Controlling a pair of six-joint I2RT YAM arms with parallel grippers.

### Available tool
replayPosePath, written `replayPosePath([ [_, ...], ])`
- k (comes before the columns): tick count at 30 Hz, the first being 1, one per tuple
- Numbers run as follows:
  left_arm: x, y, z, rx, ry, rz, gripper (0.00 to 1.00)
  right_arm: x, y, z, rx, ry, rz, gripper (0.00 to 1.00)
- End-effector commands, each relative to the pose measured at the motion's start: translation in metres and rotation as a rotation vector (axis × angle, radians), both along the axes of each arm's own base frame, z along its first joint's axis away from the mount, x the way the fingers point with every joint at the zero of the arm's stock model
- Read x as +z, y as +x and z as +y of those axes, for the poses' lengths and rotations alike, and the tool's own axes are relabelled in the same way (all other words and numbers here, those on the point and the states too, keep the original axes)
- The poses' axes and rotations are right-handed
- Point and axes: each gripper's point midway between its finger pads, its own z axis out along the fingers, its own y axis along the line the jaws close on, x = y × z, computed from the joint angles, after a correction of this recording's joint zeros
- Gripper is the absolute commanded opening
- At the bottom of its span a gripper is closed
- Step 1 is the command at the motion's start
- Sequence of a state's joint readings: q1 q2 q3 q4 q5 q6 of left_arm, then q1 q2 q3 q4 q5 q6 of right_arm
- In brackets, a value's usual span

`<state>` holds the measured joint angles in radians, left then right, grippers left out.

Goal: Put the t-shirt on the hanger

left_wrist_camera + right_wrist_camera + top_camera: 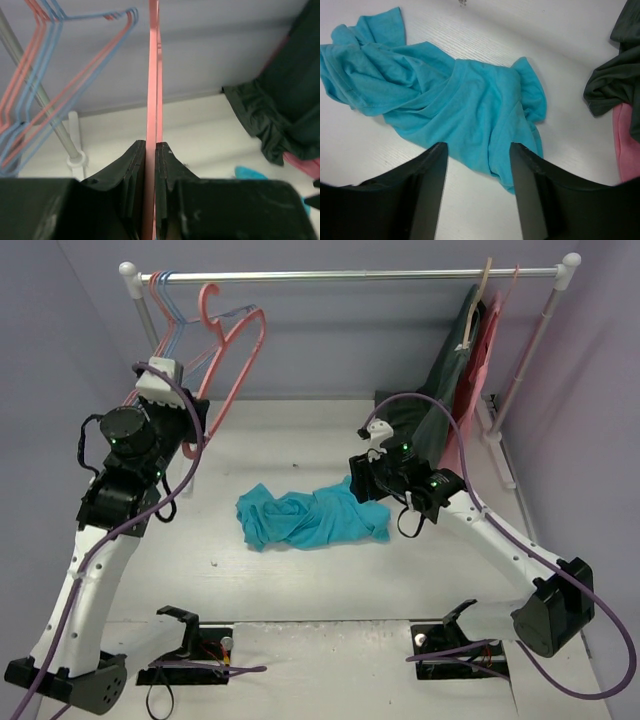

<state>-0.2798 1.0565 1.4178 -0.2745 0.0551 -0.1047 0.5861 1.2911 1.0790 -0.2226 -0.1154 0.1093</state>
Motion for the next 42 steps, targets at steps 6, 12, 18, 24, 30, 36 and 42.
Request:
replayPosePath([
  [6, -0.078, -0.048, -0.042, -0.282, -0.020, 0.202, 0.00, -0.040, -0.005, -0.003, -0.120, 0.017, 0.111, 0.42],
  [12, -0.141, -0.087, -0.056, -0.379, -0.029, 0.362, 0.00, -0.066, -0.008, 0.009, -0.133, 0.013, 0.167, 0.46],
  [18, -0.169, -0.119, -0.058, -0.409, -0.073, 0.460, 0.00, -0.092, 0.002, 0.019, -0.140, -0.012, 0.187, 0.51],
  [24, -0.191, -0.128, -0.039, -0.316, -0.051, 0.490, 0.00, -0.082, 0.017, 0.039, -0.127, 0.013, 0.152, 0.47],
  [30, -0.202, -0.125, -0.033, -0.276, -0.036, 0.517, 0.00, -0.085, 0.025, 0.071, -0.098, 0.010, 0.154, 0.49],
  [36, -0.224, -0.123, -0.028, -0.234, -0.015, 0.577, 0.00, -0.115, 0.022, 0.082, -0.099, -0.007, 0.207, 0.51],
  [42, -0.243, -0.115, -0.024, -0.191, -0.003, 0.608, 0.00, -0.127, 0.023, 0.071, -0.139, -0.034, 0.192, 0.27],
])
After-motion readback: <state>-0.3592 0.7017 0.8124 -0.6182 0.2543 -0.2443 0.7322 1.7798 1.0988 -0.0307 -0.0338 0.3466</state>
